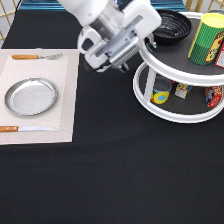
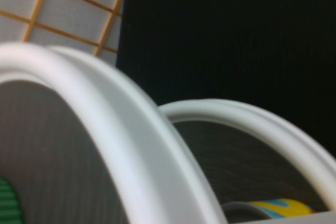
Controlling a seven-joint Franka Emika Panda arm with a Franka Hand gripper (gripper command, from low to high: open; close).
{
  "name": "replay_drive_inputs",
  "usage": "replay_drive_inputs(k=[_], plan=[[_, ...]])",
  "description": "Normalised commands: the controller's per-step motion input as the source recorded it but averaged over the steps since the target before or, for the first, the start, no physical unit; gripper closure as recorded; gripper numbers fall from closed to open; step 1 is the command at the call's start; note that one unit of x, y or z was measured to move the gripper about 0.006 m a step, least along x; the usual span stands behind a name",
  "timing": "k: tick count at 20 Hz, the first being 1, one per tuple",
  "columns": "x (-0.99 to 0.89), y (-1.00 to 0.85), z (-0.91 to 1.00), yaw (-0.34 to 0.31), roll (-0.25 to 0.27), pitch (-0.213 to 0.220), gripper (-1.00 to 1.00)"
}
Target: Pick up the bowl from the lazy Susan and put bowl on the plate
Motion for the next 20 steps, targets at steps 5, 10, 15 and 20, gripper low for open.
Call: replay_drive_inputs(k=[5,10,15,20], plan=[[-0.83,0.27,0.83,0.008,-0.264,-0.148,-1.0],[-0.84,0.42,0.7,-0.012,-0.222,-0.07,-1.0],[-0.82,0.46,0.34,-0.053,-0.129,-0.007,-1.0],[-0.65,0.44,0.0,-0.112,-0.131,0.009,-1.0]])
